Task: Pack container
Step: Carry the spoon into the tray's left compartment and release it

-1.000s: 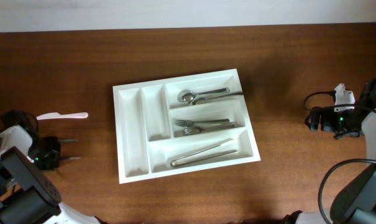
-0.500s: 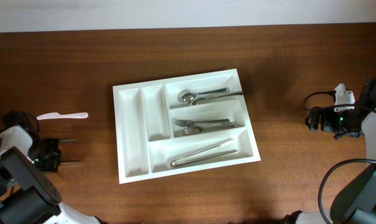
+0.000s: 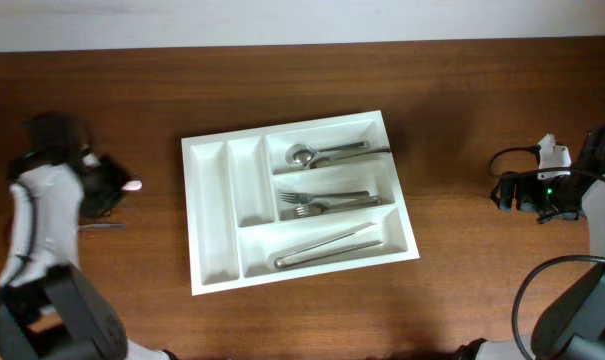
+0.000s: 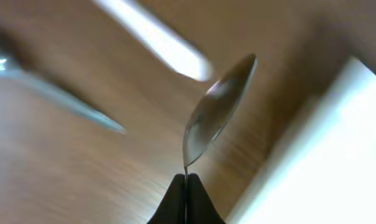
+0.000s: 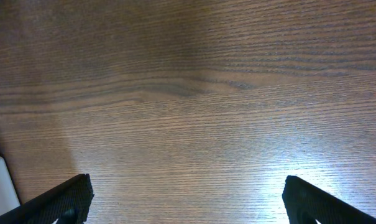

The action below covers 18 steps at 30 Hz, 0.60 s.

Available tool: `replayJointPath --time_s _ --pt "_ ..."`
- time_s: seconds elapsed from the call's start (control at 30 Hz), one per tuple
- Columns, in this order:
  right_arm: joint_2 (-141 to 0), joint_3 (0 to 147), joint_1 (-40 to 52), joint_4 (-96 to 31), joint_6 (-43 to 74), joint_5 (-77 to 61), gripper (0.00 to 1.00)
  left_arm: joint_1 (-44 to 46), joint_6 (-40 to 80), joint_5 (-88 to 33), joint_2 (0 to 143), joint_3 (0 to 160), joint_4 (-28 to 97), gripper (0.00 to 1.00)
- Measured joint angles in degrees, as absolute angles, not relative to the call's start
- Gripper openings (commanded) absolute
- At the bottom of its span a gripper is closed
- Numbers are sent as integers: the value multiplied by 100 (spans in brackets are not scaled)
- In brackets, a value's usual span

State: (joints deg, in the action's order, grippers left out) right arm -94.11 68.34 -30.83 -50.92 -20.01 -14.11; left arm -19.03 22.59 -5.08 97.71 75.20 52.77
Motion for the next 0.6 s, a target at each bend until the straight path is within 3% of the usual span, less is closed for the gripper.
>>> replayJointPath --time_s 0.23,0.47,0.57,0.6 --pt "-9411 6834 -3083 -5092 -2005 -1411 99 -56 1557 -318 9570 7544 5494 9" --pt "-9411 6834 -3083 -5089 -2001 -1409 99 475 1431 -19 9612 7544 5625 12" --pt "-9411 6834 -3083 -5092 -2001 -1411 99 504 1420 30 9612 7544 5629 29" --pt "-9411 6834 -3083 -5092 -1999 -1409 99 504 1409 45 9612 7544 5616 95"
